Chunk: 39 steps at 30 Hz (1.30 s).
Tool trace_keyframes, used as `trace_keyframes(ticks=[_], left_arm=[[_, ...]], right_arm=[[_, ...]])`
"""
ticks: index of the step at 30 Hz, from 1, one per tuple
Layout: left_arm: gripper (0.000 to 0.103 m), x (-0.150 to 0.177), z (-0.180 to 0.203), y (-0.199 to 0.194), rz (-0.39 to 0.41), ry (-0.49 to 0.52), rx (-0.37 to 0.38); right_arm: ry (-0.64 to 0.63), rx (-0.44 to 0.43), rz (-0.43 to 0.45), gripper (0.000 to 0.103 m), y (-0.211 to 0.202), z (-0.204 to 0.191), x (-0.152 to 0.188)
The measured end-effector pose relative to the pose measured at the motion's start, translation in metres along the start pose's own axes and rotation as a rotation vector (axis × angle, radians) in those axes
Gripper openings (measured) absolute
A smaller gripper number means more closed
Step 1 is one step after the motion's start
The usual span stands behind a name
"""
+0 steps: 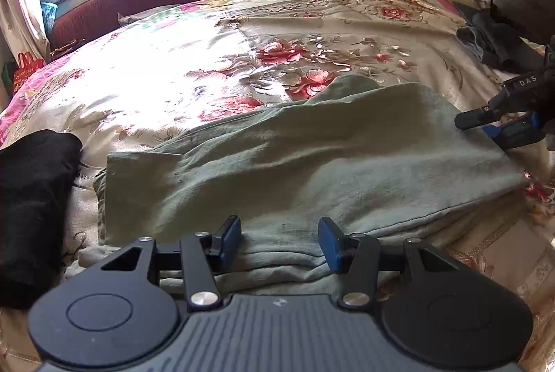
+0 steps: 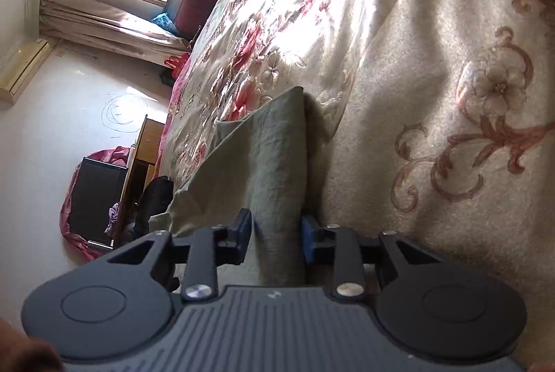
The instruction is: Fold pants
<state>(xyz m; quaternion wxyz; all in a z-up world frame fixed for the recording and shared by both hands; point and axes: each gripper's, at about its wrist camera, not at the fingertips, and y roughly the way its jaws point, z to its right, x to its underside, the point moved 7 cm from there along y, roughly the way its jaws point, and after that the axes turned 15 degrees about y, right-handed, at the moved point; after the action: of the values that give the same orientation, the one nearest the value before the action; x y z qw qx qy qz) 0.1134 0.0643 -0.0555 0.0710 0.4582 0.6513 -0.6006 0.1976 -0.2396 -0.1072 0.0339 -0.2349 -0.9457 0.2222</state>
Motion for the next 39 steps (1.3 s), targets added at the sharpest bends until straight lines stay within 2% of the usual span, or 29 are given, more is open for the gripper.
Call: trace_keyframes(ticks=[3, 5, 6, 7, 8, 10, 12, 14, 15, 16, 19, 21, 24, 27, 29, 31, 34, 36, 39], left_arm=[[0.062, -0.003, 0.001, 0.001, -0.004, -0.003, 0.002], [0.062, -0.004, 0.002, 0.000, -0.008, 0.017, -0.001], [0.062, -0.004, 0.003, 0.000, -0.011, 0.029, -0.002], [0.062, -0.004, 0.003, 0.000, -0.016, 0.040, -0.003], [0.063, -0.005, 0.004, 0.002, -0.022, 0.046, -0.005], [0.063, -0.006, 0.004, 0.005, -0.035, 0.053, -0.013], [0.063, -0.008, 0.006, 0.010, -0.062, 0.070, -0.018], [0.063, -0.012, 0.013, 0.010, -0.075, 0.092, -0.022], [0.063, -0.014, 0.018, 0.008, -0.069, 0.102, 0.001], [0.063, -0.018, 0.026, 0.006, -0.057, 0.109, 0.035], [0.063, -0.033, 0.057, 0.004, -0.028, 0.153, 0.111], [0.063, -0.044, 0.078, 0.005, -0.010, 0.195, 0.126], [0.063, -0.066, 0.100, 0.000, 0.046, 0.244, 0.167], [0.064, -0.089, 0.106, 0.001, 0.104, 0.256, 0.166], [0.064, -0.099, 0.102, 0.013, 0.115, 0.227, 0.155], [0.064, -0.099, 0.097, 0.033, 0.088, 0.183, 0.160], [0.064, -0.076, 0.089, 0.059, -0.023, 0.128, 0.153], [0.064, -0.066, 0.084, 0.050, 0.001, 0.088, 0.160], [0.064, -0.063, 0.080, 0.033, 0.049, 0.068, 0.116]], right_arm=[[0.012, -0.110, -0.048, 0.034, 0.013, -0.014, 0.006], [0.007, -0.126, -0.034, 0.034, 0.016, -0.014, 0.005], [0.021, -0.095, -0.021, 0.030, 0.020, -0.009, 0.002], [0.057, -0.059, -0.012, 0.016, 0.026, -0.001, -0.002], [0.089, -0.041, 0.000, 0.009, 0.031, 0.002, -0.003], [0.154, -0.060, 0.018, 0.007, 0.040, 0.001, 0.000], [0.140, -0.061, 0.066, 0.005, 0.034, -0.007, 0.002], [0.172, -0.126, 0.154, 0.004, 0.008, -0.008, -0.008], [0.204, -0.147, 0.200, 0.004, -0.009, -0.003, -0.017], [0.207, -0.138, 0.229, 0.004, -0.022, 0.004, -0.024], [0.215, -0.017, 0.291, 0.004, -0.049, 0.029, -0.040], [0.217, 0.022, 0.301, 0.004, -0.061, 0.039, -0.046], [0.151, 0.092, 0.325, 0.004, -0.078, 0.038, -0.050], [0.107, 0.143, 0.353, 0.004, -0.087, 0.033, -0.053], [0.118, 0.143, 0.357, 0.005, -0.088, 0.031, -0.050], [0.129, 0.140, 0.365, 0.005, -0.089, 0.029, -0.047], [0.139, 0.120, 0.372, 0.005, -0.094, 0.018, -0.044], [0.097, 0.141, 0.367, 0.005, -0.093, 0.004, -0.043], [0.012, 0.212, 0.367, 0.005, -0.083, -0.023, -0.036]])
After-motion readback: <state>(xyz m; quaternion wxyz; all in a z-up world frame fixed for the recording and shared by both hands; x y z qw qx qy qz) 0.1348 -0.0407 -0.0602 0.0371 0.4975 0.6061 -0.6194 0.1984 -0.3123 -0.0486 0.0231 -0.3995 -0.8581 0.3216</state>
